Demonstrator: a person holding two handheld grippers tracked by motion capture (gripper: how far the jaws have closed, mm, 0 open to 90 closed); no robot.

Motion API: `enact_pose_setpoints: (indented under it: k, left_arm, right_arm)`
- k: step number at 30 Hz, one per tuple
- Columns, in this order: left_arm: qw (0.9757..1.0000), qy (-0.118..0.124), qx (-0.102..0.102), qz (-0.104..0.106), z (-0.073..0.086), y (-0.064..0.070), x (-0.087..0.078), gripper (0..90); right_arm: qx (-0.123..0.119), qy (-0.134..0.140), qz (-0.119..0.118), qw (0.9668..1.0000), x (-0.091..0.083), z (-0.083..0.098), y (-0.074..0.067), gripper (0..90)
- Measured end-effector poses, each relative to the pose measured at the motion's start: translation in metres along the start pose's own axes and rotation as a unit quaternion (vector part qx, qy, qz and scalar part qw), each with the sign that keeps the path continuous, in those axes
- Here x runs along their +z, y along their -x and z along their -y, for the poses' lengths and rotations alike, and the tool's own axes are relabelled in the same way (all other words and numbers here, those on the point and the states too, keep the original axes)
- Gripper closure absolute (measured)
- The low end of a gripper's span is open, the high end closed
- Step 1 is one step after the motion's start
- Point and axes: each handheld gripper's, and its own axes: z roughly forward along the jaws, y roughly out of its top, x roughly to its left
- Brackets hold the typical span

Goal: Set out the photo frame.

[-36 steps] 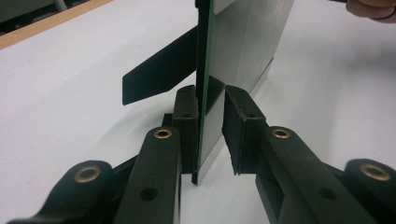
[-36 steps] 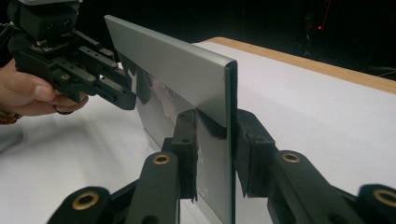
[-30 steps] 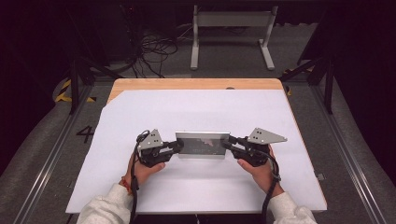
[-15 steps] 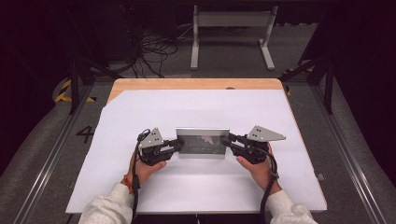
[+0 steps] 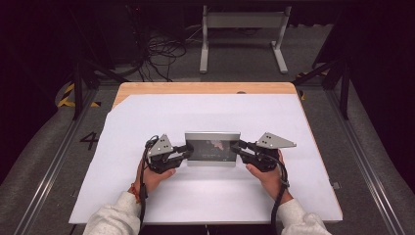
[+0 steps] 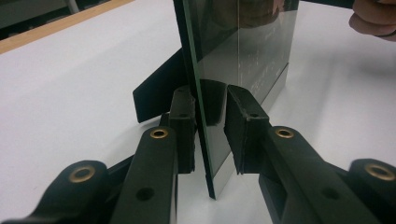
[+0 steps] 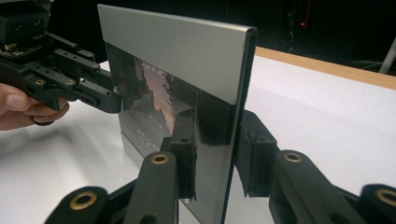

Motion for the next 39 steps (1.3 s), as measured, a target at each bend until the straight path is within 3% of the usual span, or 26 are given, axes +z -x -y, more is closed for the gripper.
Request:
enact_pose_setpoints:
  k: [14,18,30,39]
  left_arm:
    - [0.9999,-0.009,-0.005,0.001,0.004,-0.001,0.005,72.5]
    - [0.9999,-0.015,0.003,-0.005,0.004,0.000,0.006,72.0]
    - [0.9997,-0.024,-0.004,0.003,0.010,-0.001,0.013,70.0]
    - [0.9996,-0.027,-0.009,0.004,0.011,-0.001,0.016,69.2]
  right_arm:
    - [0.003,-0.015,0.008,0.9998,0.005,0.008,0.000,70.6]
    - [0.002,-0.025,0.010,0.9996,0.007,0.011,0.000,70.4]
    - [0.008,-0.047,-0.004,0.9989,0.013,0.028,0.002,69.1]
    - [0.006,-0.054,-0.002,0.9985,0.014,0.029,0.001,69.0]
